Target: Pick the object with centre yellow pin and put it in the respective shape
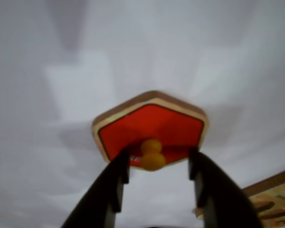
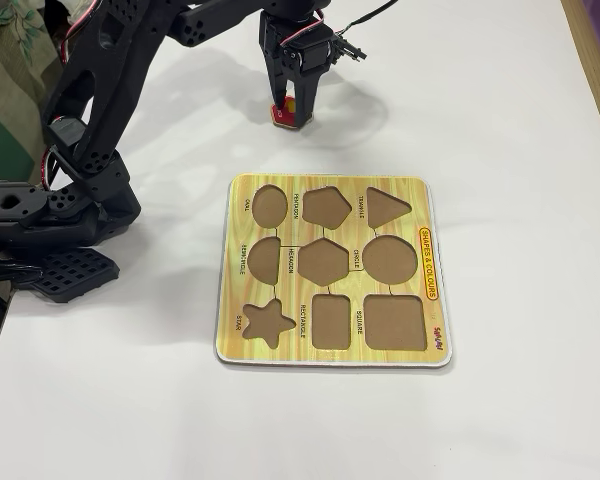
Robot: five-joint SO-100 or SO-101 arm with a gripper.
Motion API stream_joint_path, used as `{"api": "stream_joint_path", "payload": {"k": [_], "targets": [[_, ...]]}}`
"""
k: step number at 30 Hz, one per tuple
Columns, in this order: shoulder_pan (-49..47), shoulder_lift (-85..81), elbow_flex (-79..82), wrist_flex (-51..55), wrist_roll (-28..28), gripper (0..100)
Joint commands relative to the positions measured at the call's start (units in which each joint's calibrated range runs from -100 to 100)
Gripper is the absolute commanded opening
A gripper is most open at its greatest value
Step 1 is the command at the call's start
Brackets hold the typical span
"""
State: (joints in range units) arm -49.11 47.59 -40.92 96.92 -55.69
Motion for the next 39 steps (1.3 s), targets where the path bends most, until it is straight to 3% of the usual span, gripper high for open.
{"api": "stream_joint_path", "payload": {"k": [1,13,17,25,31,39], "targets": [[-0.4,-0.3,-2.3,0.6,0.3,9],[-0.4,-0.3,-2.1,0.6,0.0,8],[-0.3,-0.3,-1.8,0.6,-0.2,1],[0.2,-0.3,-2.2,0.6,-0.3,3],[0.3,-0.3,-2.2,0.6,-0.1,12],[0.3,-0.3,-1.5,-4.3,-0.3,13]]}}
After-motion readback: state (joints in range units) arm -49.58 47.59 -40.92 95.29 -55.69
